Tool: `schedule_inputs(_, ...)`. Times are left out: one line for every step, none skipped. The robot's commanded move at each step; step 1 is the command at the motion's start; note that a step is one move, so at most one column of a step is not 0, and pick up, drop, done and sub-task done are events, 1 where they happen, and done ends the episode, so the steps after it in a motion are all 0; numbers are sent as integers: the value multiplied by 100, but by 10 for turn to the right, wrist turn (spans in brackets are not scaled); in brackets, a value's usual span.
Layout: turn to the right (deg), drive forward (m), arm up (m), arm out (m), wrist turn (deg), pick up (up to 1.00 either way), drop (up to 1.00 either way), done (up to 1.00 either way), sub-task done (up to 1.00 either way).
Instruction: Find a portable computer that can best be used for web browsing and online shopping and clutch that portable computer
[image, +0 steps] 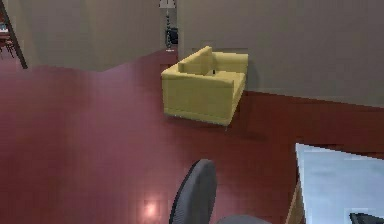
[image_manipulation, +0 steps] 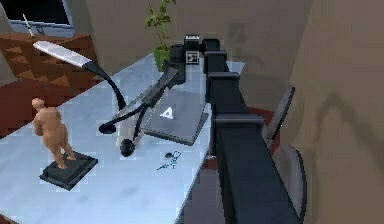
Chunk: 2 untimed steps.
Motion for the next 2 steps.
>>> schedule_inputs(0,0,0,0,450,0,0,0,0)
schedule_inputs(0,0,0,0,450,0,0,0,0)
